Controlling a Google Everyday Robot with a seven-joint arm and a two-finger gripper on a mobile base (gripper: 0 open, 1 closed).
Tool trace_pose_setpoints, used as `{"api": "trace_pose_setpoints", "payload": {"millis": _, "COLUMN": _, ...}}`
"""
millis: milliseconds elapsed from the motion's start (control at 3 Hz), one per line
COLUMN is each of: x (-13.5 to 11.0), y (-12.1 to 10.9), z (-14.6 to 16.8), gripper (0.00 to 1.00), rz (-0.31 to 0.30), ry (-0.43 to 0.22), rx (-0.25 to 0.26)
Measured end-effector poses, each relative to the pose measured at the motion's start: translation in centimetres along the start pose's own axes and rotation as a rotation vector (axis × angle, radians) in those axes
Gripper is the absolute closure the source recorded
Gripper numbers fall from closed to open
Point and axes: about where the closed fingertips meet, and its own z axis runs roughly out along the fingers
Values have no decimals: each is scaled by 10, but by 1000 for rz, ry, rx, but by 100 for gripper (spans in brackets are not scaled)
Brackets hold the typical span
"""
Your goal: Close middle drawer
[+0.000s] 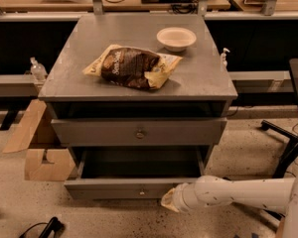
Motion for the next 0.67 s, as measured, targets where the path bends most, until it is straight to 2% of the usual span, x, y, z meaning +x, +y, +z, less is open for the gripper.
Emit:
{"api": "trace_pose_setpoints", "payload": {"millis": 333, "x": -5, "y": -35, "z": 0, "gripper": 100, "rz": -15, "ry": 8, "rx": 34}}
{"api": "trace_pose_setpoints", "payload": {"millis": 667, "x": -5, "y": -32, "z": 0, "gripper": 100, "rz": -15, "ry": 8, "rx": 34}}
